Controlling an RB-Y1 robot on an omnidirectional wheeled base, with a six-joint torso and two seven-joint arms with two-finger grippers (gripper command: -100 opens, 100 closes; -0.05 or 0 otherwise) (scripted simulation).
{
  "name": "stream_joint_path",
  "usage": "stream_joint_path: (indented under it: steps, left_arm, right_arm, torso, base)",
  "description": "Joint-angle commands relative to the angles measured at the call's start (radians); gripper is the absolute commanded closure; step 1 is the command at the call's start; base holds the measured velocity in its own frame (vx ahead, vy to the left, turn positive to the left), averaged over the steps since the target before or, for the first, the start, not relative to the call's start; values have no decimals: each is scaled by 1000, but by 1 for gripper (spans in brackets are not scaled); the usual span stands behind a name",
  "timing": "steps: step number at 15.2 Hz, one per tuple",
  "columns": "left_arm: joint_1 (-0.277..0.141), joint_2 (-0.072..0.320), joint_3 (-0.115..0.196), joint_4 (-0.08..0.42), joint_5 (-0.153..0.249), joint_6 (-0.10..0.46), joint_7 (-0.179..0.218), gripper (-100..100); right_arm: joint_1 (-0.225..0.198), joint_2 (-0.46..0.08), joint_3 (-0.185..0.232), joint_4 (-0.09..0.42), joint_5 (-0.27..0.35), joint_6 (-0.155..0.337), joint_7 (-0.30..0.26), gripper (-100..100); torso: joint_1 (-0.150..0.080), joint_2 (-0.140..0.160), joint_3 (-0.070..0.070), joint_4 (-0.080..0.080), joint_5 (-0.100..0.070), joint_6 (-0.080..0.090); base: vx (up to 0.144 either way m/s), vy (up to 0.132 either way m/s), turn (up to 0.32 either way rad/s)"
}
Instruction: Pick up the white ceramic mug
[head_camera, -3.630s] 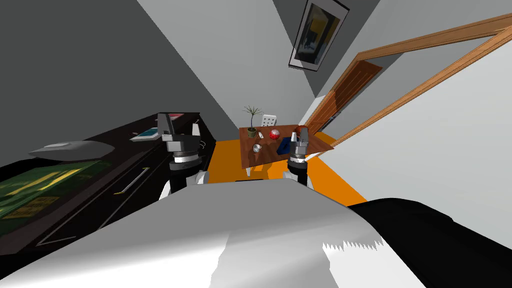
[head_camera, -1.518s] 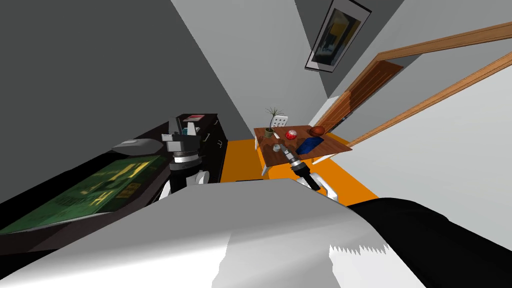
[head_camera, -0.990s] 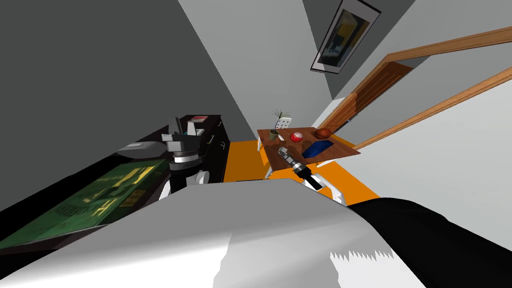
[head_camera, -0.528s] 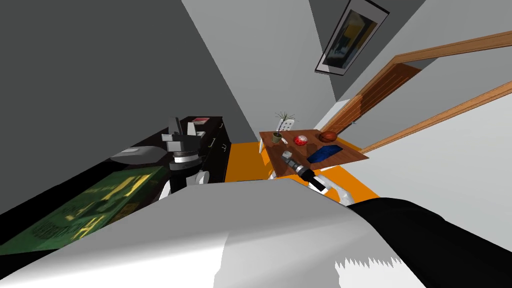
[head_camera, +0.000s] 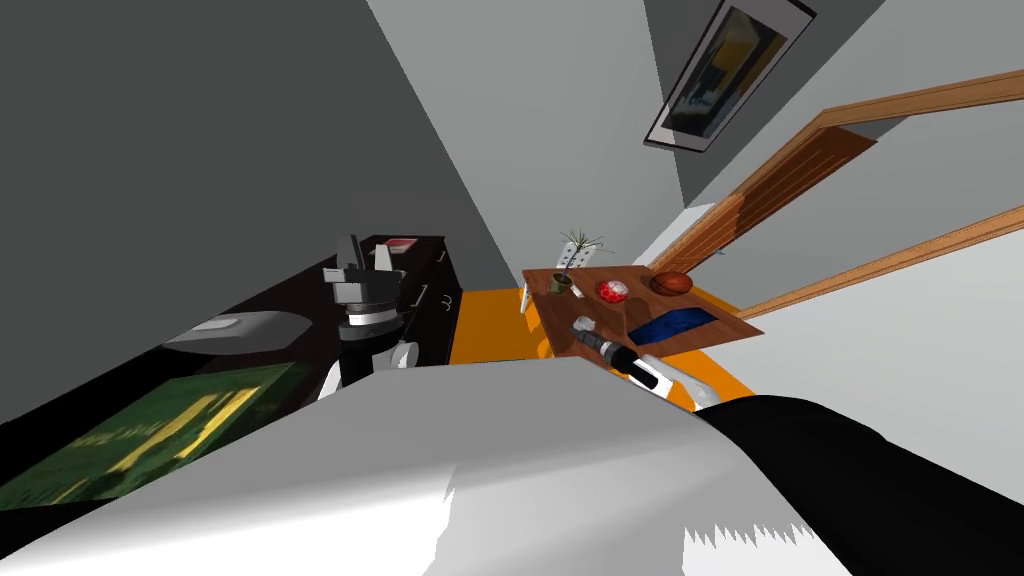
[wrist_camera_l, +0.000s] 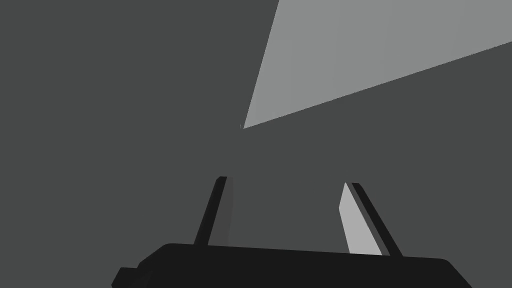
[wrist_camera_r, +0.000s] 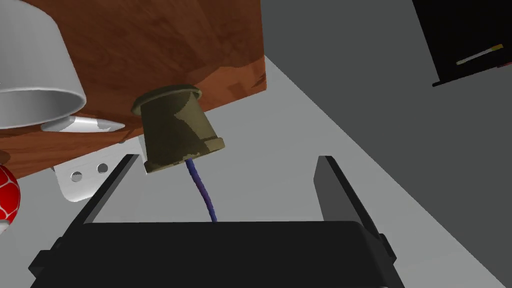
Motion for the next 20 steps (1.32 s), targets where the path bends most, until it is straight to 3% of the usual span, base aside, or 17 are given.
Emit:
stream_joint_path:
  steps: [1, 6, 8, 10, 14, 16, 17, 18, 20]
  left_arm:
    - [0, 0, 0, 0, 0, 0, 0, 0]
    - [0, 0, 0, 0, 0, 0, 0, 0]
    - [0, 0, 0, 0, 0, 0, 0, 0]
    - [0, 0, 0, 0, 0, 0, 0, 0]
    - [0, 0, 0, 0, 0, 0, 0, 0]
    - [0, 0, 0, 0, 0, 0, 0, 0]
    - [0, 0, 0, 0, 0, 0, 0, 0]
    - [0, 0, 0, 0, 0, 0, 0, 0]
    - [0, 0, 0, 0, 0, 0, 0, 0]
  right_arm:
    - [22, -50, 31, 24, -1, 33, -9, -100]
    - [46, -132, 86, 62, -2, 74, -21, -100]
    - [70, -190, 139, 95, -5, 110, -34, -100]
    - [70, -190, 145, 95, -5, 110, -34, -100]
    - [95, -237, 207, 123, -8, 140, -47, -100]
    - [118, -272, 265, 144, -12, 163, -59, -100]
    - [118, -272, 267, 144, -12, 163, -59, -100]
    - [129, -286, 295, 153, -15, 173, -64, -100]
    - [129, -286, 295, 153, -15, 173, -64, -100]
  torso:
    - [0, 0, 0, 0, 0, 0]
    - [1, -2, -1, 0, 0, 0]
    - [1, -2, -1, 0, 0, 0]
    - [0, -4, -2, -1, 0, 0]
    - [0, 2, 1, 0, 0, 0]
    - [1, 2, 1, 1, 0, 0]
    - [1, 0, 0, 0, 0, 0]
    - [2, 0, 0, 0, 0, 0]
    - [1, 1, 0, 0, 0, 0]
  base:
    - [224, -1, 29]
    - [239, 0, 25]
    - [269, 5, 37]
    - [233, -21, 17]
    - [174, -5, 22]
    - [211, 8, 30]
    - [226, 11, 22]
    - [226, 4, 15]
    - [148, 3, 12]
